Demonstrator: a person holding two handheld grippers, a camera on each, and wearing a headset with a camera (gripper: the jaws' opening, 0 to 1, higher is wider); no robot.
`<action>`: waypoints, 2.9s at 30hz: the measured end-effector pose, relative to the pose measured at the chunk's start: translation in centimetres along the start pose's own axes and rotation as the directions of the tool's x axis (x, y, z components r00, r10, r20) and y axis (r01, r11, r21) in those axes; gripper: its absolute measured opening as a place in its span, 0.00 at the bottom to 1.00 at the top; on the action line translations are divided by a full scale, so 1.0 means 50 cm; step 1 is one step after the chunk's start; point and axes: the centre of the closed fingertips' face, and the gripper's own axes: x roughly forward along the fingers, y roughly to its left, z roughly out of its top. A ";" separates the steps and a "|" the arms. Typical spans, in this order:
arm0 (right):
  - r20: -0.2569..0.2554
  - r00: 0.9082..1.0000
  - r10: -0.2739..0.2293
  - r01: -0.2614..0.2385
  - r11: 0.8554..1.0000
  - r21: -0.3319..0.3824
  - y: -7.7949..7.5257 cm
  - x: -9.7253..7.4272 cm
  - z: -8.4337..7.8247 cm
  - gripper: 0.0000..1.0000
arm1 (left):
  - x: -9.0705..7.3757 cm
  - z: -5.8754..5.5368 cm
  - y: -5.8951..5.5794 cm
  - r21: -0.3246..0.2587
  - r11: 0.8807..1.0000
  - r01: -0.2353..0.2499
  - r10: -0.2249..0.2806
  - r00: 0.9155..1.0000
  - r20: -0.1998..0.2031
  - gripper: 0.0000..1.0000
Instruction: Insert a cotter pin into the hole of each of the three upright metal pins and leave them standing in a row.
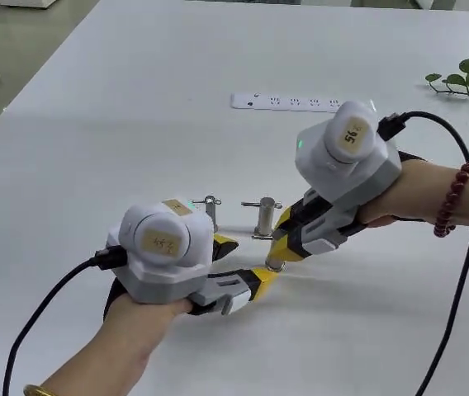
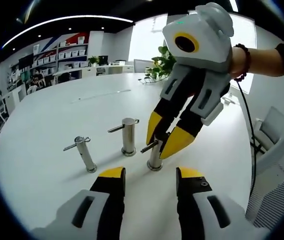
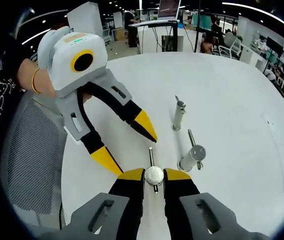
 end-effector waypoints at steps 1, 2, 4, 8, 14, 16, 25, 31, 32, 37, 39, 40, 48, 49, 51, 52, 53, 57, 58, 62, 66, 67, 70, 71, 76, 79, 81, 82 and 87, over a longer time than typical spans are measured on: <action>0.005 1.000 0.000 0.000 1.000 0.001 0.000 -0.001 0.000 0.09 | -0.002 0.000 0.000 0.000 1.000 -0.002 0.002 1.000 0.001 0.39; 0.009 1.000 0.001 -0.001 1.000 0.005 0.000 -0.001 0.000 0.09 | -0.004 0.001 0.001 0.000 1.000 -0.002 0.002 1.000 0.003 0.39; 0.014 1.000 0.001 -0.001 1.000 0.003 0.001 -0.001 0.001 0.09 | -0.008 0.003 0.001 -0.001 1.000 -0.005 0.005 1.000 0.008 0.39; 0.016 1.000 0.002 -0.002 1.000 -0.009 0.001 -0.002 0.001 0.09 | -0.018 0.008 0.002 0.007 1.000 -0.012 0.012 1.000 0.014 0.39; 0.017 1.000 -0.003 0.003 1.000 -0.020 -0.003 -0.001 0.000 0.08 | -0.033 0.011 0.009 0.006 1.000 -0.024 0.024 1.000 0.019 0.40; 0.017 1.000 -0.002 0.002 1.000 -0.017 -0.004 -0.002 0.001 0.08 | -0.038 0.012 0.013 0.007 1.000 -0.030 0.030 0.999 0.020 0.40; 0.018 1.000 -0.005 0.006 1.000 -0.015 -0.015 -0.012 -0.010 0.08 | -0.063 0.017 0.035 0.008 0.998 -0.063 0.063 0.997 0.032 0.41; 0.024 1.000 -0.016 0.016 1.000 -0.006 -0.026 -0.024 -0.016 0.08 | -0.074 0.020 0.048 -0.013 0.996 -0.085 0.085 0.995 0.045 0.42; 0.025 1.000 -0.018 0.018 1.000 -0.003 -0.029 -0.026 -0.017 0.08 | -0.076 0.021 0.050 -0.017 0.996 -0.088 0.089 0.995 0.046 0.42; 0.027 0.999 -0.031 0.031 1.000 0.004 -0.041 -0.036 -0.023 0.08 | -0.085 0.021 0.055 -0.030 0.994 -0.104 0.105 0.993 0.054 0.42; 0.025 0.999 -0.034 0.034 0.999 0.001 -0.045 -0.040 -0.025 0.08 | -0.087 0.020 0.057 -0.032 0.994 -0.108 0.110 0.993 0.052 0.42; 0.024 0.999 -0.036 0.036 0.999 0.001 -0.047 -0.043 -0.026 0.08 | -0.087 0.020 0.058 -0.031 0.993 -0.110 0.112 0.992 0.052 0.42; 0.013 0.998 -0.054 0.054 0.999 0.001 -0.067 -0.060 -0.039 0.08 | -0.094 0.021 0.062 -0.027 0.992 -0.120 0.122 0.991 0.054 0.43; 0.011 0.998 -0.057 0.057 0.998 0.003 -0.070 -0.062 -0.041 0.08 | -0.094 0.021 0.062 -0.026 0.992 -0.121 0.122 0.991 0.053 0.43; 0.008 0.998 -0.061 0.061 0.998 0.004 -0.074 -0.065 -0.045 0.08 | -0.097 0.021 0.063 -0.021 0.992 -0.123 0.124 0.991 0.054 0.43; 0.007 0.998 -0.064 0.064 0.998 0.006 -0.076 -0.066 -0.046 0.08 | -0.098 0.021 0.064 -0.018 0.992 -0.126 0.127 0.990 0.055 0.43; 0.005 0.998 -0.068 0.068 0.998 0.006 -0.079 -0.068 -0.048 0.08 | -0.100 0.021 0.064 -0.011 0.992 -0.128 0.129 0.990 0.057 0.43; 0.001 0.997 -0.074 0.074 0.997 0.014 -0.089 -0.071 -0.055 0.08 | -0.104 0.019 0.062 -0.002 0.992 -0.129 0.128 0.990 0.056 0.43; -0.001 0.997 -0.076 0.076 0.997 0.015 -0.091 -0.071 -0.056 0.08 | -0.105 0.019 0.062 0.001 0.992 -0.129 0.129 0.990 0.056 0.43; -0.004 0.997 -0.081 0.081 0.997 0.017 -0.099 -0.072 -0.061 0.08 | -0.108 0.018 0.065 0.006 0.991 -0.131 0.131 0.990 0.056 0.43; -0.010 0.997 -0.081 0.082 0.997 0.017 -0.105 -0.073 -0.070 0.08 | -0.110 0.018 0.068 0.004 0.991 -0.136 0.136 0.989 0.058 0.43; -0.013 0.997 -0.080 0.080 0.997 0.014 -0.106 -0.073 -0.072 0.08 | -0.110 0.018 0.068 0.004 0.991 -0.136 0.136 0.989 0.058 0.43; -0.017 0.997 -0.080 0.080 0.997 0.012 -0.111 -0.074 -0.078 0.08 | -0.111 0.017 0.067 0.004 0.991 -0.136 0.136 0.989 0.059 0.43; -0.016 0.997 -0.080 0.081 0.997 0.009 -0.112 -0.074 -0.080 0.08 | -0.111 0.016 0.066 0.004 0.991 -0.136 0.135 0.989 0.058 0.43; -0.013 0.997 -0.075 0.075 0.997 -0.004 -0.115 -0.074 -0.084 0.08 | -0.109 0.014 0.063 0.004 0.991 -0.132 0.132 0.990 0.054 0.43; -0.015 0.998 -0.068 0.068 0.998 -0.015 -0.114 -0.073 -0.088 0.08 | -0.110 0.015 0.063 0.004 0.991 -0.132 0.131 0.990 0.056 0.43; -0.011 0.998 -0.066 0.066 0.998 -0.011 -0.116 -0.074 -0.087 0.08 | -0.110 0.015 0.064 0.003 0.991 -0.132 0.132 0.990 0.057 0.43; -0.009 0.998 -0.064 0.063 0.998 -0.013 -0.116 -0.074 -0.088 0.08 | -0.110 0.015 0.065 0.003 0.991 -0.133 0.132 0.990 0.057 0.43; -0.006 0.998 -0.062 0.062 0.998 -0.027 -0.118 -0.074 -0.087 0.08 | -0.110 0.013 0.067 0.001 0.991 -0.136 0.135 0.989 0.054 0.43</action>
